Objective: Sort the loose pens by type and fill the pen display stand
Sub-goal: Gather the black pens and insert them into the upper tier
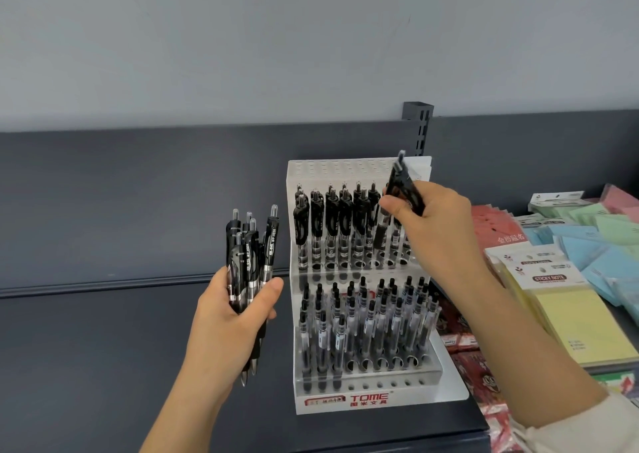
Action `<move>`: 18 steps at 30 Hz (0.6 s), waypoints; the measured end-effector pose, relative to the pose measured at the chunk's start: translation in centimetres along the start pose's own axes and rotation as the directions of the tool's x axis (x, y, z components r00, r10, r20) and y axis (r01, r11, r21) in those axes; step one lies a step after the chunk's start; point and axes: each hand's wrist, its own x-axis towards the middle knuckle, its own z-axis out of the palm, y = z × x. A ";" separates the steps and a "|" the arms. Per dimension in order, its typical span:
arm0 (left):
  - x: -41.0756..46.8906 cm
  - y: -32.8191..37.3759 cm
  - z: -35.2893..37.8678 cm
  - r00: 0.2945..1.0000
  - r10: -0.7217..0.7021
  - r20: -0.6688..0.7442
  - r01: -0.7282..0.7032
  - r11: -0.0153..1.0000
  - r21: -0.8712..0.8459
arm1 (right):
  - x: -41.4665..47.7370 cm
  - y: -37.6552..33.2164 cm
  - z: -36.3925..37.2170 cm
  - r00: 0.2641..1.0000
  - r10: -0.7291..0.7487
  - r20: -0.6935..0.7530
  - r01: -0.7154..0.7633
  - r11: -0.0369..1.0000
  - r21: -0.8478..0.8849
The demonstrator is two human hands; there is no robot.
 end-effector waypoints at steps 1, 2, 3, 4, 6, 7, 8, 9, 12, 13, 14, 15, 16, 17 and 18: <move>0.0 0.0 0.0 1.000 0.001 0.002 -0.001 1.000 0.003 | 0.0 0.1 0.1 1.000 -0.002 0.029 0.003 0.999 -0.033; -0.1 0.0 0.0 1.000 0.002 0.004 -0.002 1.000 0.005 | -0.1 0.3 0.3 0.998 0.000 0.060 0.004 0.997 -0.075; -0.1 0.0 0.0 1.000 0.003 0.005 -0.004 1.000 0.009 | -0.1 0.5 0.6 0.996 0.010 0.092 0.000 0.993 -0.119; -0.1 0.1 0.0 1.000 0.003 0.005 -0.003 1.000 0.011 | -0.2 0.7 0.8 0.992 0.026 0.127 -0.005 0.987 -0.161; -0.1 0.1 0.0 1.000 -0.002 0.005 0.002 1.000 0.011 | -0.4 1.2 1.3 0.981 0.057 0.187 -0.011 0.972 -0.236; -0.1 0.1 0.0 1.000 -0.003 0.006 0.003 1.000 0.011 | -0.4 1.2 1.4 0.978 0.067 0.199 -0.013 0.966 -0.259; -0.1 0.1 0.0 1.000 -0.003 0.007 0.003 1.000 0.015 | -0.4 1.2 1.4 0.977 0.073 0.202 -0.016 0.962 -0.272; -0.1 0.1 0.1 1.000 -0.002 0.007 0.002 1.000 0.019 | -0.3 1.1 1.3 0.976 0.077 0.201 -0.019 0.961 -0.276; 0.0 0.1 0.2 1.000 -0.001 0.004 0.001 1.000 0.020 | -0.1 1.1 1.2 0.974 0.077 0.211 -0.011 0.955 -0.298; 0.0 0.1 0.3 1.000 -0.001 0.006 0.000 1.000 0.024 | -0.1 1.1 1.2 0.972 0.079 0.222 -0.003 0.947 -0.321; 0.0 0.2 0.3 1.000 0.002 0.009 -0.002 1.000 0.028 | 0.0 1.1 1.2 0.969 0.079 0.233 0.008 0.937 -0.350; 0.1 0.2 0.4 1.000 0.004 0.012 -0.004 0.999 0.032 | 0.1 1.0 1.2 0.968 0.077 0.240 0.020 0.926 -0.378; 0.1 0.2 0.4 1.000 0.005 0.015 -0.006 0.999 0.035 | 0.1 1.0 1.3 0.967 0.074 0.246 0.032 0.916 -0.401; 0.1 0.2 0.4 1.000 0.003 0.015 -0.004 0.999 0.037 | 0.2 0.9 1.2 0.964 0.074 0.254 0.040 0.908 -0.416; 0.2 0.1 0.4 1.000 -0.001 0.013 0.000 0.999 0.037 | 0.3 0.8 1.2 0.962 0.075 0.264 0.046 0.904 -0.424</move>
